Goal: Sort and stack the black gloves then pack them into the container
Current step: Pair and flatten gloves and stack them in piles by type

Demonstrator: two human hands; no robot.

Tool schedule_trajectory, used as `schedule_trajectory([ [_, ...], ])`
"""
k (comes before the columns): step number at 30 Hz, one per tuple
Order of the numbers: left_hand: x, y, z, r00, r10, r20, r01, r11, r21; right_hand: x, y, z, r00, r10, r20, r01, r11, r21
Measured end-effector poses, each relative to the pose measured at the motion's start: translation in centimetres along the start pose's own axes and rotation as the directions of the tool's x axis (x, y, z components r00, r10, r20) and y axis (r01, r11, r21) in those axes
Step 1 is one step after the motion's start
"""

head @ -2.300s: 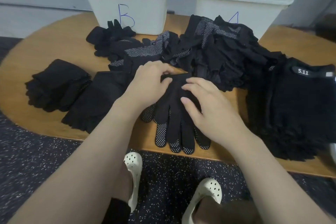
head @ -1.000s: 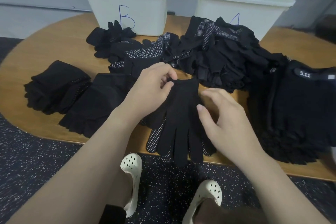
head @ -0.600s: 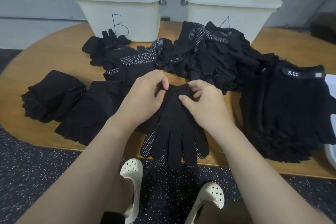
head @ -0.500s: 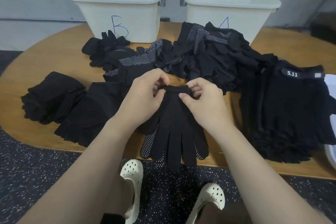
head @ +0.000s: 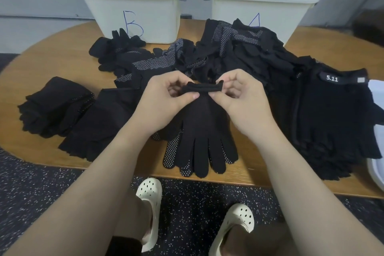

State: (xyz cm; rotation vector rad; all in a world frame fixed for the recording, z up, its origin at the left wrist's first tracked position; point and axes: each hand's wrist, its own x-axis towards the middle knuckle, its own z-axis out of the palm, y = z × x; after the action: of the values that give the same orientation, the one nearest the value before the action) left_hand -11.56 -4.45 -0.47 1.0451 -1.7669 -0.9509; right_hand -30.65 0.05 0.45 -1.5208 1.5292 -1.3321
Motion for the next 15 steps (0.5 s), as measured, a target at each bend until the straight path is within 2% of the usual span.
schedule_trajectory([
  [3,-0.4,0.3,0.0,0.998,0.064,-0.014,-0.063,0.997,0.049,-0.8,-0.5,-1.2,0.997,-0.056,0.051,0.060,0.996,-0.071],
  [8,-2.7,-0.1,-0.8,0.980,0.179,0.082,-0.193,0.956,0.221,-3.3,-0.7,-2.6,0.981,-0.137,0.134,0.167,0.955,-0.247],
  [15,-4.8,-0.4,-1.1,0.958,0.263,0.111,-0.283,0.928,0.241,-4.9,0.3,-3.0,0.937,-0.217,0.273,0.305,0.888,-0.343],
])
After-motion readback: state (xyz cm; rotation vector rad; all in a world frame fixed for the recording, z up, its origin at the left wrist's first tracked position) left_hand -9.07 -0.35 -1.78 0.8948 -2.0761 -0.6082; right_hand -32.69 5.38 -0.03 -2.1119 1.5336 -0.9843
